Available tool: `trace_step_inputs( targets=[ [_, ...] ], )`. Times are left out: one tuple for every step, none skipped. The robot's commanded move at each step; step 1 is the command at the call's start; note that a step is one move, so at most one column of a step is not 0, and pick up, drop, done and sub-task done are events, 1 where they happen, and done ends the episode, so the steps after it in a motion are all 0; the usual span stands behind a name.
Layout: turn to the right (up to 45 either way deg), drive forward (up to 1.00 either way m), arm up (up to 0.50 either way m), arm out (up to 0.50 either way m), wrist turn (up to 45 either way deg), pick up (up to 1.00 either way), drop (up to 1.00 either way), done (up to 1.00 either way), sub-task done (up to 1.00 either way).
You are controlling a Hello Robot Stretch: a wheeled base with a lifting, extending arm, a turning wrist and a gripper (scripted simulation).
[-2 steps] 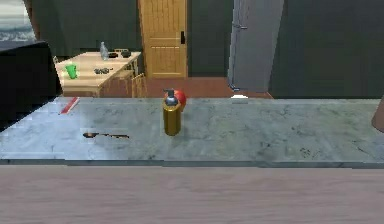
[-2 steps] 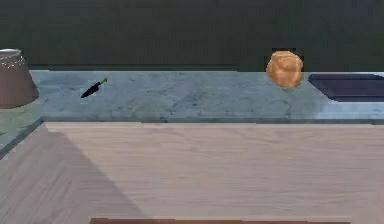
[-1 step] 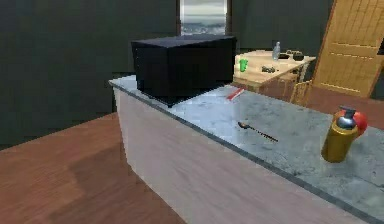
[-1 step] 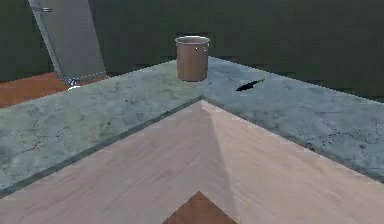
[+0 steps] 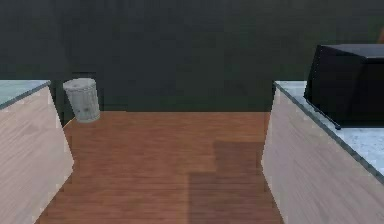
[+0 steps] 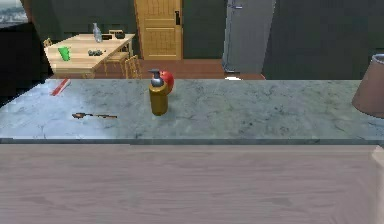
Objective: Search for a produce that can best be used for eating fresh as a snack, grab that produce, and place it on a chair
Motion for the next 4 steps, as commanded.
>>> trace_step_inputs(
  targets=[
    [-6.0, 0.00, 0.00, 0.00, 0.0, 0.00, 0.00, 0.00, 0.00],
    [18.0, 0.00, 0.00, 0.00, 0.0, 0.00, 0.00, 0.00, 0.00],
    [0.0, 1.00, 0.00, 0.00, 0.0, 0.00, 0.00, 0.00, 0.00],
    [0.0, 0.75, 0.00, 0.00, 0.0, 0.00, 0.00, 0.00, 0.00]
  ],
)
